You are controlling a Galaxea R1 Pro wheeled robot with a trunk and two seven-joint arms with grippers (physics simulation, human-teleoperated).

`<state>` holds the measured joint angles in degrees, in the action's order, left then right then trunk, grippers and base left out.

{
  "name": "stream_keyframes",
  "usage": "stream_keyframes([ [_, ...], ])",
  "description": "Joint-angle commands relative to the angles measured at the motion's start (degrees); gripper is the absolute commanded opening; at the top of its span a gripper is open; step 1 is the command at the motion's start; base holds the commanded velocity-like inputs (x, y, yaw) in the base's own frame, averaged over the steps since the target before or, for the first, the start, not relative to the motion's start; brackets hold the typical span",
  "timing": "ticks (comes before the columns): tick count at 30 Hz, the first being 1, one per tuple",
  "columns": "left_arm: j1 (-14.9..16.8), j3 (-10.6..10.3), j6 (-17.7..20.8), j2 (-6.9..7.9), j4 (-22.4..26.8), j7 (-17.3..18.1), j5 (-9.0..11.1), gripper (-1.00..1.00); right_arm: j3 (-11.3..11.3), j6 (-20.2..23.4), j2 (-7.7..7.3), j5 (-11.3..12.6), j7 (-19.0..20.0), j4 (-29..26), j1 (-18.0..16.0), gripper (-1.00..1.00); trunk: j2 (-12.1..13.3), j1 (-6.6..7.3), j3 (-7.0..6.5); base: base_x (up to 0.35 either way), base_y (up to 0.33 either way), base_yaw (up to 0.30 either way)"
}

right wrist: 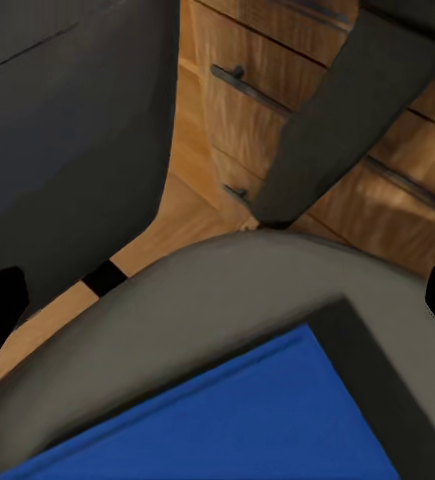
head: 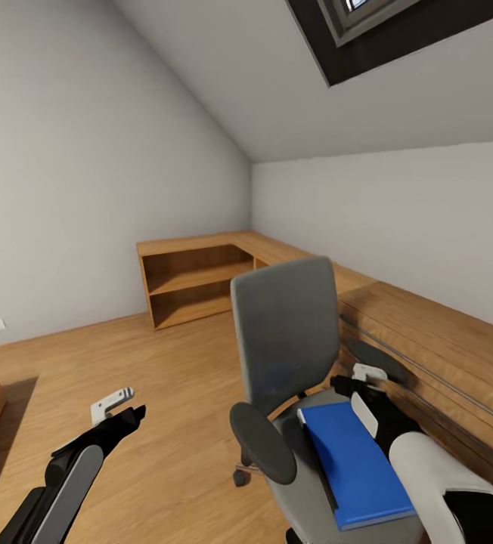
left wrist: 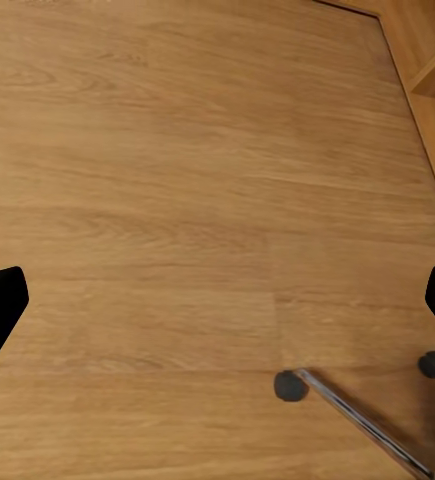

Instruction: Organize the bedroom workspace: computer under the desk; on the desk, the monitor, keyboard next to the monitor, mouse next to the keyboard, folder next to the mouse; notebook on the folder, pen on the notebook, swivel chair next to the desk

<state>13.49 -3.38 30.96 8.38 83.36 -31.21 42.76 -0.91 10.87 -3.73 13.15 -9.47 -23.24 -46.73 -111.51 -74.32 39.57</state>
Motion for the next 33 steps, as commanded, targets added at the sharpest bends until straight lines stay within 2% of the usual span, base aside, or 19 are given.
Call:
stream_keyframes([
  [1, 0.04, -0.13, 0.0, 0.06, 0.11, -0.59, 0.57, 1.0, 0.03, -0.2, -0.06, 0.32, -0.19, -0.1, 0.0, 1.0, -0.45, -0.22, 0.25, 0.0, 0.0, 0.0],
  [6, 0.04, -0.13, -0.02, 0.06, 0.2, -0.6, 0.57, 1.0, 0.21, -1.83, -0.88, 0.3, -0.18, 0.68, 0.05, 1.0, -2.45, -1.32, 1.14, 0.0, 0.0, 0.0],
  [19, 0.04, -0.13, -0.01, 0.03, 0.22, -0.61, 0.56, 1.0, 0.27, -2.33, -1.26, 0.38, 0.06, 1.17, 0.06, 1.0, -7.66, -4.17, 3.48, 0.0, 0.0, 0.0],
  [22, 0.04, -0.13, 0.0, 0.01, 0.21, -0.61, 0.57, 1.0, 0.22, -2.33, -1.76, 0.38, 0.1, 1.17, 0.06, 1.0, -8.87, -4.83, 4.02, 0.0, 0.0, 0.0],
  [23, 0.04, -0.13, -0.02, 0.0, 0.22, -0.61, 0.57, 1.0, 0.23, -2.28, -2.37, 0.39, 0.2, 1.18, 0.06, 1.0, -9.27, -5.05, 4.2, 0.0, 0.0, 0.0],
  [28, 0.04, -0.13, 0.0, -0.02, 0.21, -0.61, 0.57, 1.0, 0.28, -2.26, -2.64, 0.31, 0.24, 1.22, 0.12, 1.0, -11.27, -6.15, 5.09, 0.0, 0.0, 0.0],
  [33, 0.04, -0.13, 0.01, -0.03, 0.17, -0.61, 0.57, 1.0, 0.29, -2.26, -2.68, 0.24, 0.3, 1.24, 0.14, 1.0, -11.27, -6.15, 5.09, 0.0, 0.0, 0.0],
])
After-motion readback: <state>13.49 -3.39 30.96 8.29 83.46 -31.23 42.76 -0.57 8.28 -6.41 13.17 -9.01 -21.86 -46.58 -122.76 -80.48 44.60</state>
